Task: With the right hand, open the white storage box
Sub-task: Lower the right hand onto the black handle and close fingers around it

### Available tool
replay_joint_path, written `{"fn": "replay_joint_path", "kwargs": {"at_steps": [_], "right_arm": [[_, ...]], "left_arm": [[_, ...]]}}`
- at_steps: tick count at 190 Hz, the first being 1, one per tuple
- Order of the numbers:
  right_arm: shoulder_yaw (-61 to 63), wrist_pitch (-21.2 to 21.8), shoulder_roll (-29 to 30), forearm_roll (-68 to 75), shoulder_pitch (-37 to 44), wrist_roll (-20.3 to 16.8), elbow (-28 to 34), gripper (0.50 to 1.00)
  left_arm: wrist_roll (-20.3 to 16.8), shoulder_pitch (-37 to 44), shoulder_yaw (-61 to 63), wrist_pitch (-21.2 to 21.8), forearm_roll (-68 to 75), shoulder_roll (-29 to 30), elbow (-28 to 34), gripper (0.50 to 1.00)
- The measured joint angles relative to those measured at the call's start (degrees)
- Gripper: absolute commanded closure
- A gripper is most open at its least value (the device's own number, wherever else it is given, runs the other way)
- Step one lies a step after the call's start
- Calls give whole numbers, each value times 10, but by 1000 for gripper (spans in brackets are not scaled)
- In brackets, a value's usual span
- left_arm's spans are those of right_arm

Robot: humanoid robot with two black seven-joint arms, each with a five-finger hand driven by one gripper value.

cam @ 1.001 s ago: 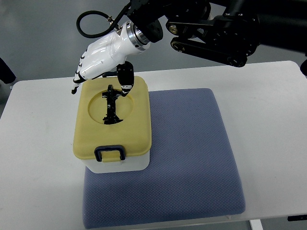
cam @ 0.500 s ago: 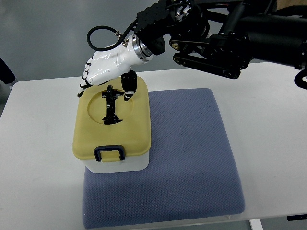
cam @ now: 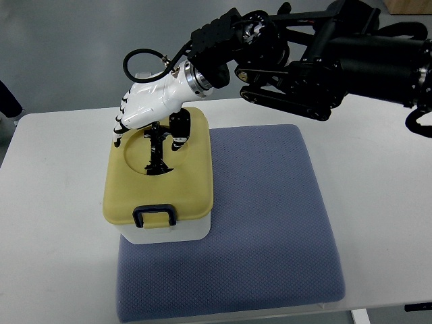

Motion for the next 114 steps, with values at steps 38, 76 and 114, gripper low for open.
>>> {"fn": "replay_joint_path", "kwargs": {"at_steps": [38,76,114], "right_arm": [[0,-1,0,0,-1,0,0,856],[0,-1,0,0,-1,0,0,955],[0,-2,-2,-1,-1,0,0,1000]], "left_arm": [[0,0,0,0,0,0,0,500],[0,0,0,0,0,0,0,500],[0,0,0,0,0,0,0,500]]}}
